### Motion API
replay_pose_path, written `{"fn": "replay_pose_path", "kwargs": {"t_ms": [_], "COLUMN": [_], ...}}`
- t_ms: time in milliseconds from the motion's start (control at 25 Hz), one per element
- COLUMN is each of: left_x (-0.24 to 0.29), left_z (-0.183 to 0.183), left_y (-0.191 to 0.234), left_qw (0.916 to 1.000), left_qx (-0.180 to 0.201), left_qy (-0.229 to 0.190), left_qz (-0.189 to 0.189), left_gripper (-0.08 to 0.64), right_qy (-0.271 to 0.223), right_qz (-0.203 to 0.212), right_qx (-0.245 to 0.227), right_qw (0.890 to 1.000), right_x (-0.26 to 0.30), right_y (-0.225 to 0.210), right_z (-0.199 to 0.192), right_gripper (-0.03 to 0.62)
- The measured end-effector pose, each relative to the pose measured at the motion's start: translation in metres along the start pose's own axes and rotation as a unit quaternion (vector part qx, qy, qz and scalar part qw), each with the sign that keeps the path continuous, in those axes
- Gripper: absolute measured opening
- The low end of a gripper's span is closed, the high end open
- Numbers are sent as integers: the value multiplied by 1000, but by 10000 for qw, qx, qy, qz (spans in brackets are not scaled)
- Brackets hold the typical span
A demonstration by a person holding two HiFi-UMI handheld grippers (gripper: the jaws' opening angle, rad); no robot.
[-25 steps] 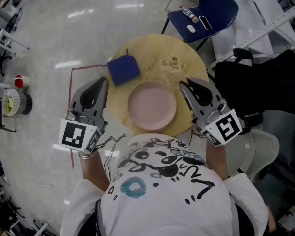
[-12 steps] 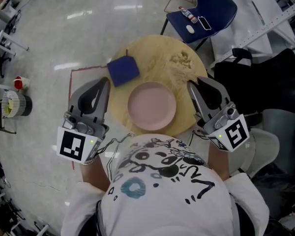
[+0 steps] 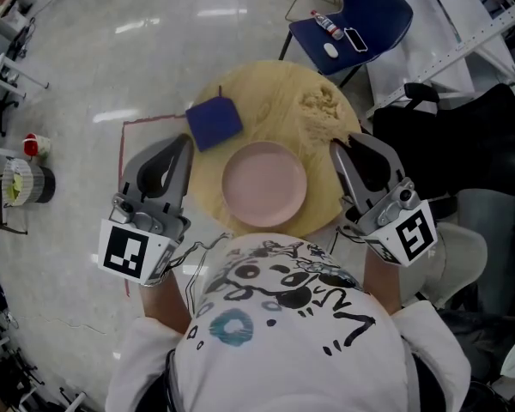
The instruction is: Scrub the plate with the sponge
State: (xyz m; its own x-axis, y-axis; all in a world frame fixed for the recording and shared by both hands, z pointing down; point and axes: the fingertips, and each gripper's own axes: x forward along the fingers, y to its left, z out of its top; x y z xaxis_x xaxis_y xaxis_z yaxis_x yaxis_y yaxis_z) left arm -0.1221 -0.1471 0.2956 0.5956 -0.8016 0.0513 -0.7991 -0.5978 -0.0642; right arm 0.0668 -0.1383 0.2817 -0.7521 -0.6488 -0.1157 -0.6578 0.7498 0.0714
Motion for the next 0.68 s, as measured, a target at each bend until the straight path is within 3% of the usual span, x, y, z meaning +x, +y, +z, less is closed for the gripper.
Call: {"fn": "replay_pose_path", "kwargs": {"t_ms": [680], "left_x": [12], "left_z": [-4], "left_y": [-11], "left_qw": [9997], "left_qx": [-39], "left_qy": [42], "left_qz": [-236], "left_gripper": [15], "right_qy": [55], "right_qz": [-15], "right_qx": [-3], "right_qw": [10000], "right_x": [-2], "right_y": [-3], "right_z": [-6], "right_gripper": [44]}}
